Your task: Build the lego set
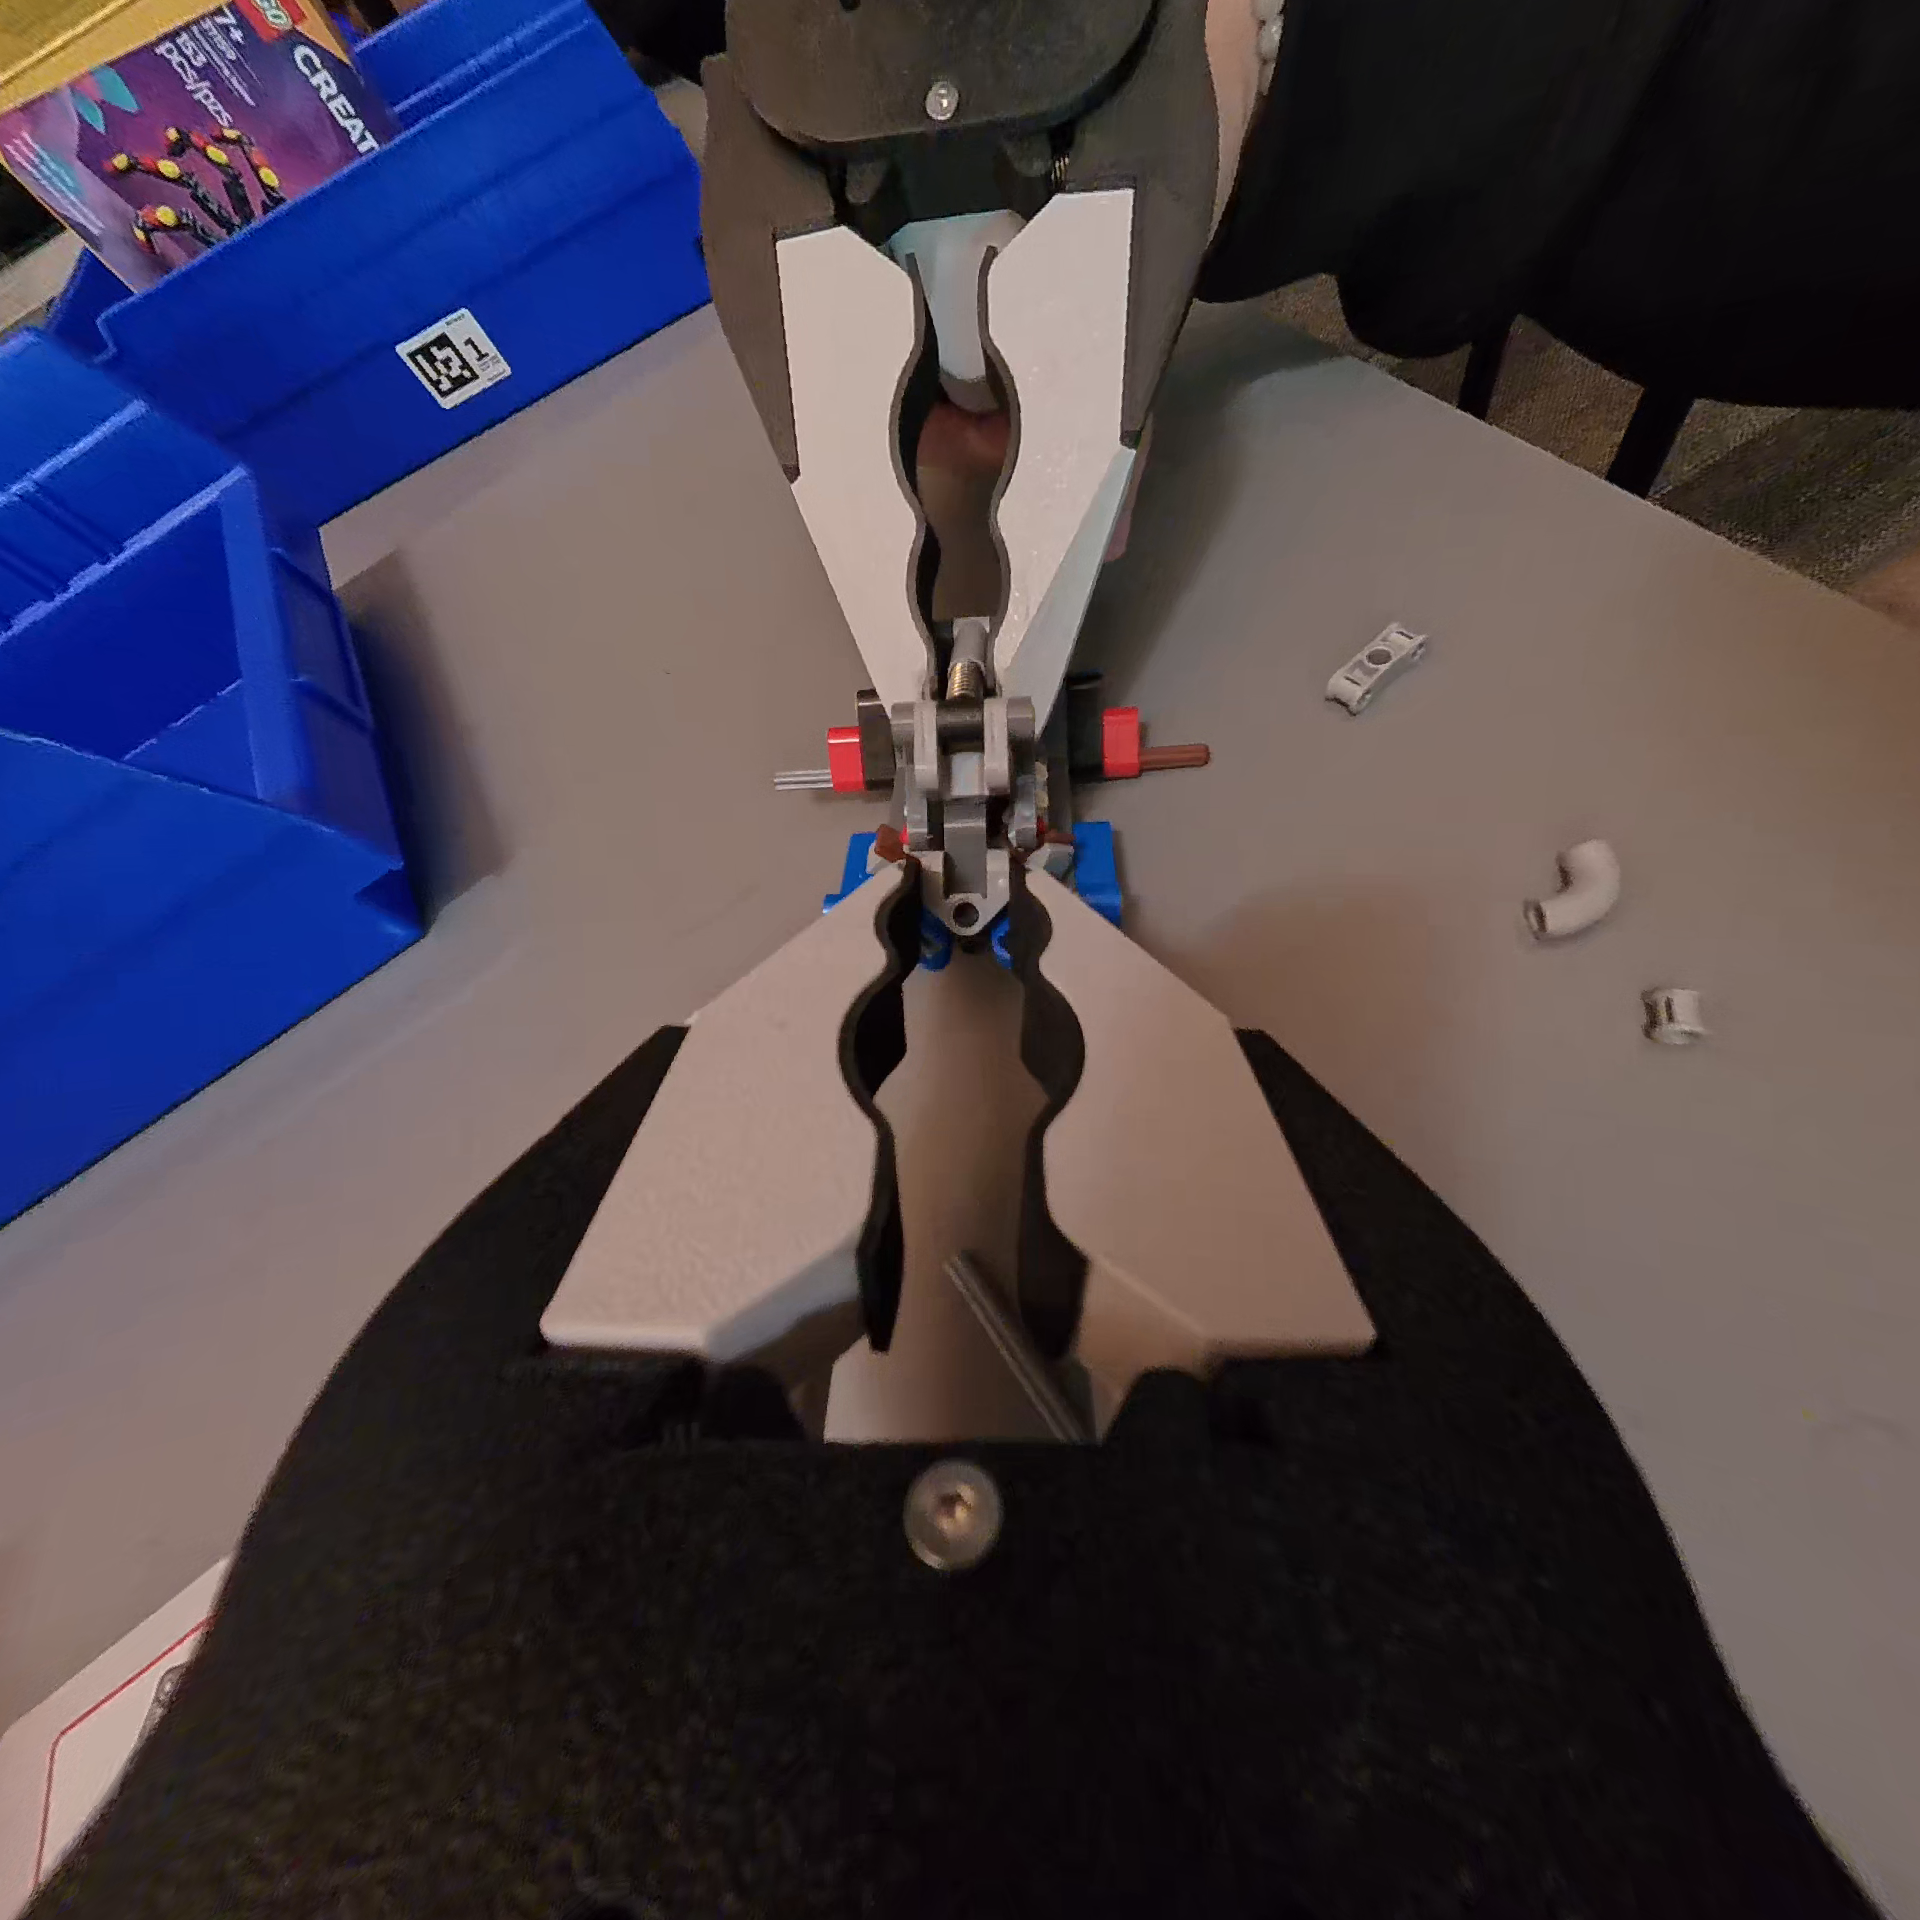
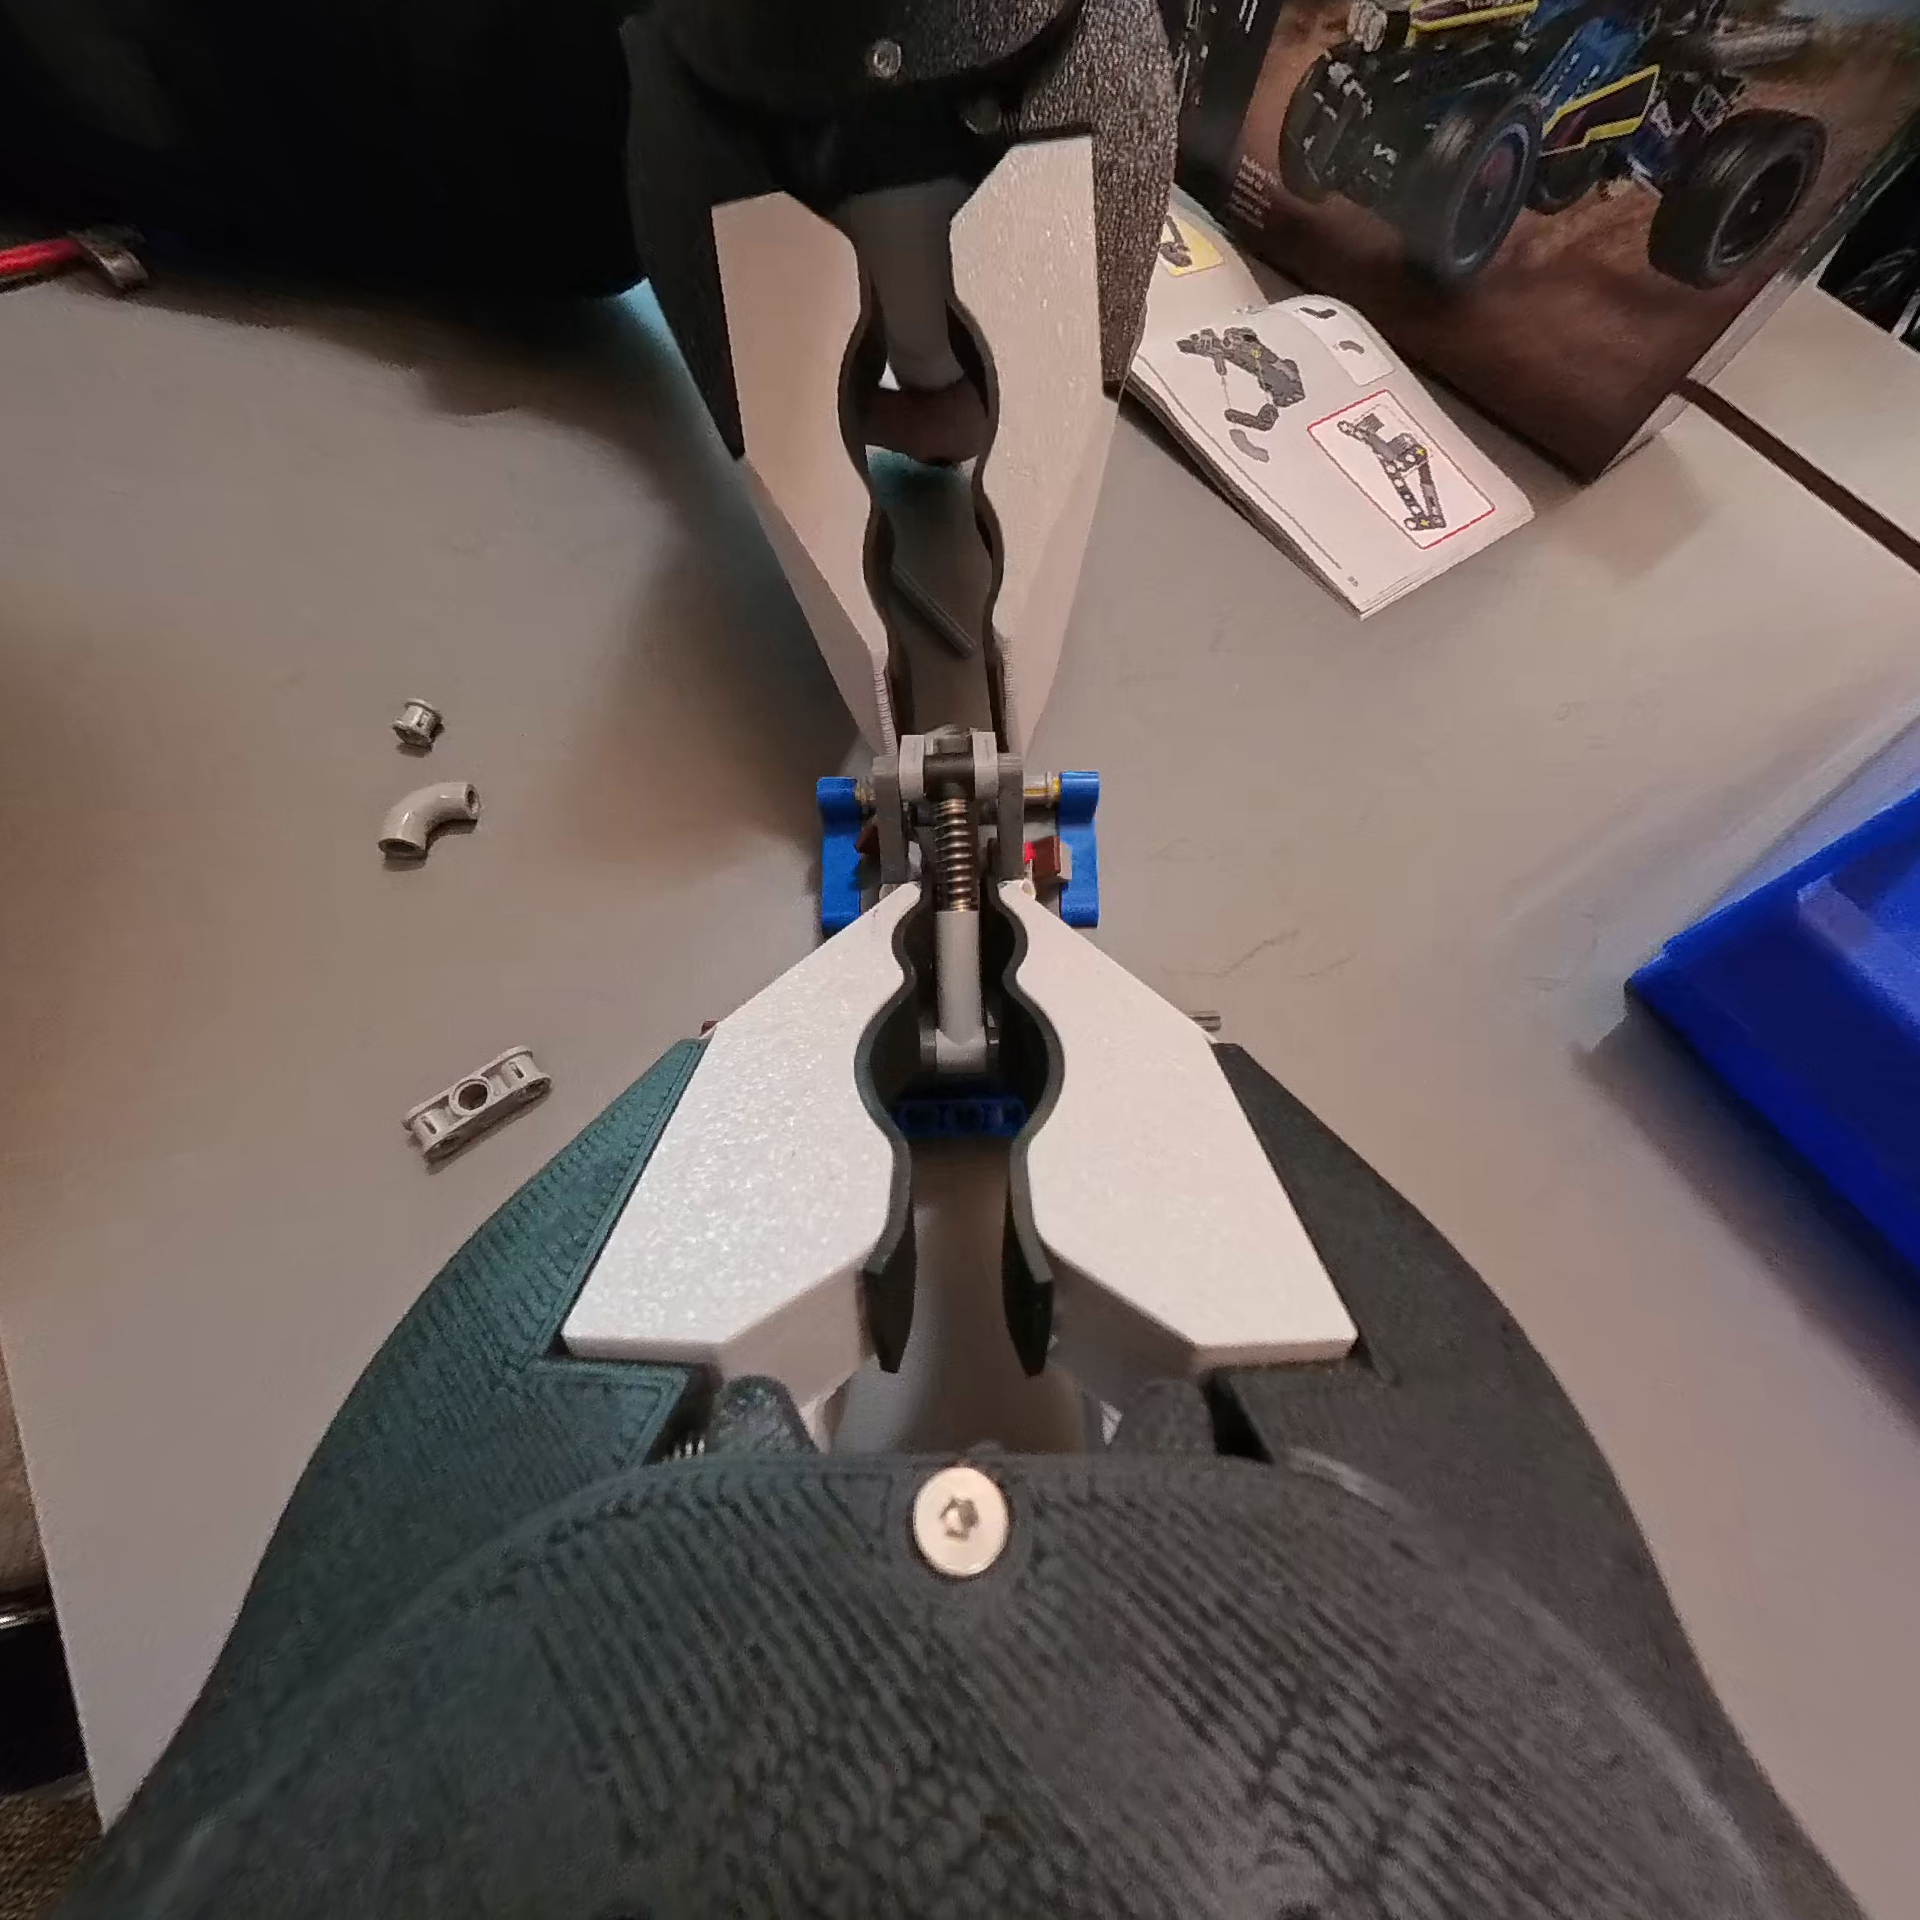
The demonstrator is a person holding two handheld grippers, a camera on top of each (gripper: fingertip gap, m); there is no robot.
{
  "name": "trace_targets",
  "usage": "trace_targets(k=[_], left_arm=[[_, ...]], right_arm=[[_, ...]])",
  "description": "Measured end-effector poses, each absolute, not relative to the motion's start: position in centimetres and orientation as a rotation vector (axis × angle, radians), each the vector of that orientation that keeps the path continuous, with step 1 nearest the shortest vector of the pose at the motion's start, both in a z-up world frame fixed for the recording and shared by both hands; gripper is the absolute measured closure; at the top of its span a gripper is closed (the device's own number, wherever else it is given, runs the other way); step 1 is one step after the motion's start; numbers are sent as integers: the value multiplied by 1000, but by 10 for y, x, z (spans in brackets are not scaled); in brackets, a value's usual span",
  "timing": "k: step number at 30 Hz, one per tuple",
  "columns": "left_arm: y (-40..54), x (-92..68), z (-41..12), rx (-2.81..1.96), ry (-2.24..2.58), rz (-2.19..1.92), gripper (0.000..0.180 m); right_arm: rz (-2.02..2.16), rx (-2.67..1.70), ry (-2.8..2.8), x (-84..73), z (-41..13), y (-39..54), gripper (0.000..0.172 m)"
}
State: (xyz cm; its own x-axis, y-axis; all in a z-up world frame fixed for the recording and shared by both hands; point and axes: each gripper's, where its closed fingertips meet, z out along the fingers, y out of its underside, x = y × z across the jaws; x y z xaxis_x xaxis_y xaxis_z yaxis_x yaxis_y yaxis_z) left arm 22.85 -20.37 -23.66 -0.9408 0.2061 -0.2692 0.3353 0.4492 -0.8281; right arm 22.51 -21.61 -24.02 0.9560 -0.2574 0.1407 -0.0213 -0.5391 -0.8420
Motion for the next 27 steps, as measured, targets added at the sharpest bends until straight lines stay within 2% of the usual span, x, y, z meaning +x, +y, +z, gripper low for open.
trace_targets(k=[9, 11, 14, 16, 27], left_arm=[[-201, 229, -232, 450, 2552, -1572, 168], [-201, 231, -231, 449, 2539, -1566, 168], [-202, 230, -233, 465, 2544, -1564, 168], [-202, 231, -234, 466, 2532, -1548, 168], [-202, 241, -231, 418, 2500, -1556, 168]], right_arm=[[-364, -2132, 180, 227, -241, -215, 165], [-380, -2137, 180, 227, -239, -218, 155], [-365, -2143, 259, 228, -235, -224, 124], [-384, -2127, 275, 230, -229, -222, 114], [-421, -2099, 336, 242, -229, -218, 120]])
